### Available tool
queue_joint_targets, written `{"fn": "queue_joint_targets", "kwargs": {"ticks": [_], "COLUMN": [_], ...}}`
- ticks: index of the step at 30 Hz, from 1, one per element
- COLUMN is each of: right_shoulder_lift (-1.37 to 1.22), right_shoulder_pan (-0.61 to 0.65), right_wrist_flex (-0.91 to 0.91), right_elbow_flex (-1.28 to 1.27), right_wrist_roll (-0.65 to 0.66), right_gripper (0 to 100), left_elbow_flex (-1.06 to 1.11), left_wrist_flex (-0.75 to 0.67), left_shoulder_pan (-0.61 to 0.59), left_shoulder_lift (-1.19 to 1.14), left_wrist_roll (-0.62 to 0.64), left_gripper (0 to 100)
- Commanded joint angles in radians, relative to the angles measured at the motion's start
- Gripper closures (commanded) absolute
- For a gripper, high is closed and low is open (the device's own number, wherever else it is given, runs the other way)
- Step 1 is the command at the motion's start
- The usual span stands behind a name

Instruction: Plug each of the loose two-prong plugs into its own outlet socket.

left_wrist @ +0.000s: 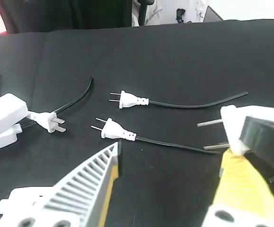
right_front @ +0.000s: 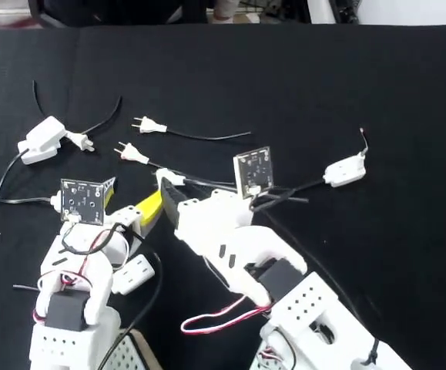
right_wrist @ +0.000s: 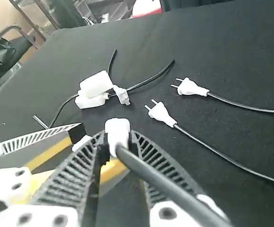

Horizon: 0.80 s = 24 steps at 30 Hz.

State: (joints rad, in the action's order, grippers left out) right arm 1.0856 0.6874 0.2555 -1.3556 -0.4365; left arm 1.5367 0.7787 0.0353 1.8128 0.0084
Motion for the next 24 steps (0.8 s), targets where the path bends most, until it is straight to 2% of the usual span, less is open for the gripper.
{"fn": "queue_joint_targets", "kwargs": {"ticks": [1,6,10,13,18,24], "right_shoulder_lift": [-0.010,-0.019,-0.019,-0.045,-0.216,-0.530], "right_shoulder_pan": [0.014,-0.058,-0.083,-0.074,0.037,0.072], "right_wrist_flex": [0.081,0.302,0.354,0.358,0.359,0.416], "right_elbow_flex": [0.071,0.236,0.260,0.248,0.277,0.446], "right_wrist_roll": [0.041,0.146,0.253,0.276,0.333,0.330], "right_gripper": [98.6,98.6,98.6,98.6,98.7,98.7], "left_elbow_flex": [-0.051,-0.180,-0.237,-0.254,-0.234,-0.139], "left_wrist_flex": [0.071,0.296,0.384,0.399,0.397,0.345], "left_shoulder_pan": [-0.030,-0.059,-0.122,-0.275,-0.579,-0.739], "left_shoulder_lift": [0.009,0.009,0.009,0.009,0.008,0.008], "left_wrist_roll": [-0.028,-0.123,-0.221,-0.235,-0.284,-0.307], "left_gripper": [67,67,67,67,67,67]}}
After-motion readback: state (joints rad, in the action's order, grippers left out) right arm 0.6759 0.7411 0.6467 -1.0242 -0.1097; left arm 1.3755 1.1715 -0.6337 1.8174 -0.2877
